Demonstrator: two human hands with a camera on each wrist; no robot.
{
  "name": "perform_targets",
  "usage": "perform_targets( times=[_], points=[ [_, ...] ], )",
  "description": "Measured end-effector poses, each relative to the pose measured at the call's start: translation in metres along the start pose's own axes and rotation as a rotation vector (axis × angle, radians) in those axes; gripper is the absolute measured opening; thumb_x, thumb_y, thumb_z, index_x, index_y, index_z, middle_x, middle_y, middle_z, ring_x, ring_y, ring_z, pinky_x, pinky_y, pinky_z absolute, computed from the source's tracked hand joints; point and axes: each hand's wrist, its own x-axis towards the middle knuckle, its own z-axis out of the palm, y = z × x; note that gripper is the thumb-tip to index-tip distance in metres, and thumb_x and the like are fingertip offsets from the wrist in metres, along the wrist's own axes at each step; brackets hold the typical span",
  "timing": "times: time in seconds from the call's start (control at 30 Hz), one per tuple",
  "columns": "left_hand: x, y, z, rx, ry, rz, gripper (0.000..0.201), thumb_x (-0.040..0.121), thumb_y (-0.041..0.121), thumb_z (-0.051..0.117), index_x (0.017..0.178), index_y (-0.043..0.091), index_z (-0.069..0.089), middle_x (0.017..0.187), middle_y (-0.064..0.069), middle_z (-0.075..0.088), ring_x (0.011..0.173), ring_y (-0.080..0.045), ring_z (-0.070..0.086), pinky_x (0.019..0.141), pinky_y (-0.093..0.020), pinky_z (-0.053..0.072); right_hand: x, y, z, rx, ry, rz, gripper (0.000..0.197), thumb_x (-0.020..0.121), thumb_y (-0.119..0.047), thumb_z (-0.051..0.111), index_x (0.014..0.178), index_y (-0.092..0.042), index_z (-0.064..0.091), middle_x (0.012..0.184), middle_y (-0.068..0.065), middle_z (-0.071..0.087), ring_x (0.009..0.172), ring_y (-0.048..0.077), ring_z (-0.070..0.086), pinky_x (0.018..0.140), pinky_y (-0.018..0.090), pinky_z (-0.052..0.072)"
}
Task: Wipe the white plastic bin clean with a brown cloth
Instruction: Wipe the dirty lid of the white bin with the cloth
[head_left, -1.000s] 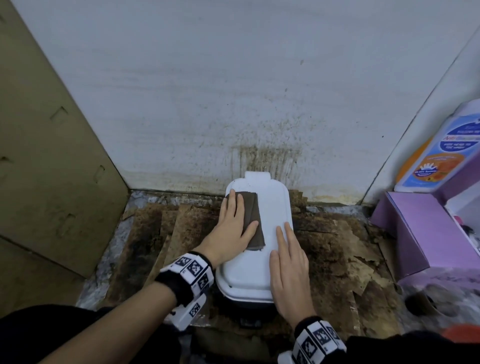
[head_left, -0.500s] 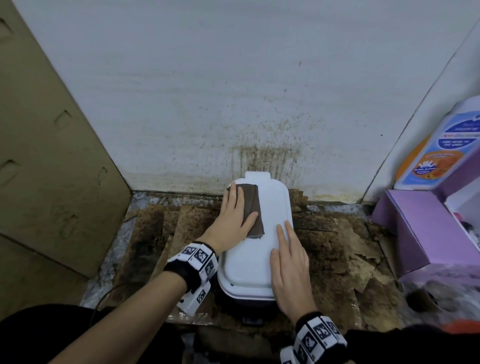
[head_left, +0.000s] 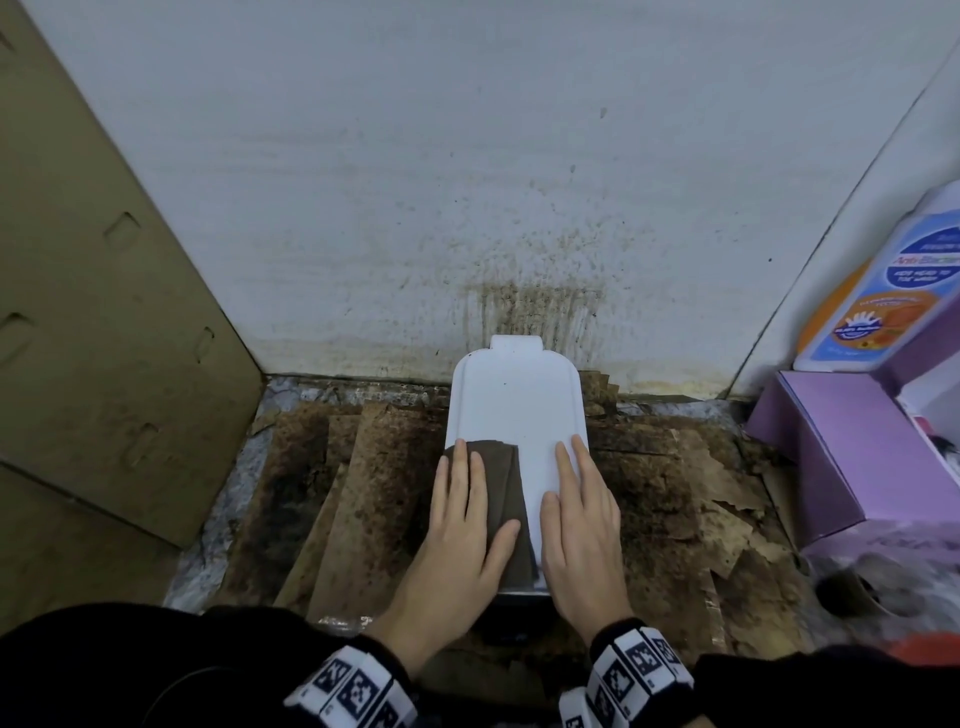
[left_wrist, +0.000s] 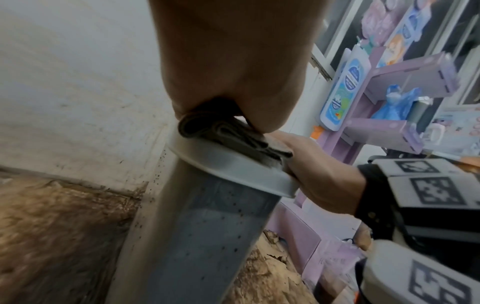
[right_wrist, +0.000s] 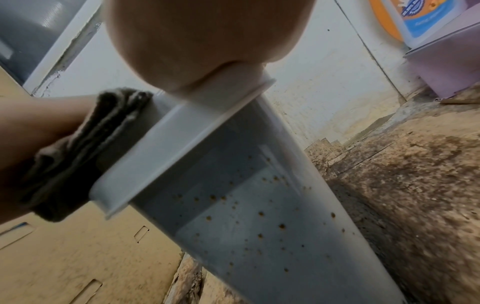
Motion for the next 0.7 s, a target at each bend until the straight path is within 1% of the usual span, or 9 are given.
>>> perform_targets(
  times=[0.07, 0.13, 0.2, 0.3, 0.37, 0.5, 0.57, 0.63, 0.7],
  points=[
    [0.001, -0.003, -0.004, -0.07, -0.042, 0.006, 0.079, 0.104, 0.057, 0.023, 0.15, 0.024, -0.032, 0.151, 0.018, -0.051, 0.143, -0.001, -0.043, 0.112, -0.014, -0.024, 0.0, 0.0, 0.0, 0.006, 0.005, 0.002, 0.054, 0.107, -0.032, 0.02, 0.159, -0.019, 0.022, 0.168, -0.003, 0.013, 0.153, 0.01, 0.019, 0.121, 0.037, 0.025],
    [0.003, -0.007, -0.013, -0.157, -0.117, 0.002, 0.083, 0.104, 0.057, 0.032, 0.155, 0.027, -0.027, 0.154, 0.022, -0.047, 0.144, 0.001, -0.04, 0.118, -0.02, -0.017, 0.001, 0.0, 0.0, 0.018, 0.0, 0.01, 0.054, 0.107, -0.032, 0.021, 0.159, -0.019, 0.023, 0.168, -0.003, 0.013, 0.153, 0.011, 0.019, 0.121, 0.038, 0.025],
    [0.002, -0.013, -0.026, -0.17, -0.169, 0.027, 0.085, 0.103, 0.058, 0.037, 0.159, 0.029, -0.02, 0.156, 0.025, -0.042, 0.146, 0.003, -0.035, 0.123, -0.024, -0.01, 0.001, 0.0, -0.001, 0.033, -0.005, 0.015, 0.054, 0.107, -0.032, 0.023, 0.159, -0.019, 0.024, 0.168, -0.005, 0.013, 0.152, 0.01, 0.019, 0.122, 0.038, 0.023],
    [0.0, -0.027, -0.043, 0.014, -0.154, 0.144, 0.093, 0.097, 0.064, 0.049, 0.163, 0.029, -0.007, 0.163, 0.022, -0.031, 0.151, 0.003, -0.023, 0.124, -0.022, 0.0, 0.001, -0.002, -0.002, 0.06, -0.007, 0.033, 0.054, 0.106, -0.034, 0.024, 0.159, -0.021, 0.025, 0.168, -0.008, 0.013, 0.152, 0.007, 0.018, 0.122, 0.035, 0.02],
    [-0.002, -0.037, -0.05, 0.122, -0.157, 0.233, 0.1, 0.091, 0.07, 0.055, 0.163, 0.033, -0.004, 0.165, 0.019, -0.029, 0.153, -0.001, -0.02, 0.125, -0.024, 0.006, 0.0, -0.002, -0.002, 0.064, -0.013, 0.043, 0.054, 0.106, -0.035, 0.024, 0.159, -0.022, 0.025, 0.168, -0.009, 0.013, 0.152, 0.007, 0.017, 0.123, 0.036, 0.02],
    [-0.001, -0.054, -0.051, 0.283, -0.191, 0.39, 0.099, 0.089, 0.079, 0.049, 0.161, 0.042, -0.009, 0.165, 0.015, -0.031, 0.155, -0.009, -0.023, 0.125, -0.032, 0.003, 0.0, -0.002, -0.003, 0.06, -0.02, 0.049, 0.055, 0.105, -0.037, 0.024, 0.159, -0.022, 0.025, 0.168, -0.008, 0.013, 0.152, 0.008, 0.018, 0.123, 0.035, 0.019],
    [0.002, -0.06, -0.05, 0.356, -0.155, 0.43, 0.097, 0.09, 0.082, 0.044, 0.16, 0.043, -0.009, 0.167, 0.013, -0.027, 0.156, -0.012, -0.018, 0.127, -0.035, 0.005, 0.0, -0.002, -0.003, 0.059, -0.017, 0.046, 0.056, 0.105, -0.039, 0.024, 0.158, -0.022, 0.025, 0.168, -0.008, 0.013, 0.152, 0.008, 0.019, 0.123, 0.034, 0.019],
    [0.004, -0.063, -0.05, 0.388, -0.094, 0.446, 0.093, 0.09, 0.083, 0.04, 0.161, 0.045, -0.005, 0.169, 0.014, -0.02, 0.158, -0.012, -0.009, 0.127, -0.039, 0.016, 0.0, -0.001, -0.003, 0.062, -0.016, 0.049, 0.056, 0.105, -0.04, 0.023, 0.158, -0.022, 0.025, 0.168, -0.009, 0.013, 0.151, 0.008, 0.019, 0.123, 0.033, 0.019],
    [0.006, -0.064, -0.05, 0.365, -0.069, 0.446, 0.089, 0.09, 0.082, 0.041, 0.161, 0.046, 0.0, 0.17, 0.016, -0.015, 0.158, -0.009, -0.003, 0.121, -0.037, 0.03, 0.001, -0.001, -0.003, 0.063, -0.016, 0.052, 0.057, 0.105, -0.041, 0.023, 0.158, -0.022, 0.025, 0.168, -0.009, 0.013, 0.151, 0.008, 0.019, 0.123, 0.033, 0.018]
  ],
)
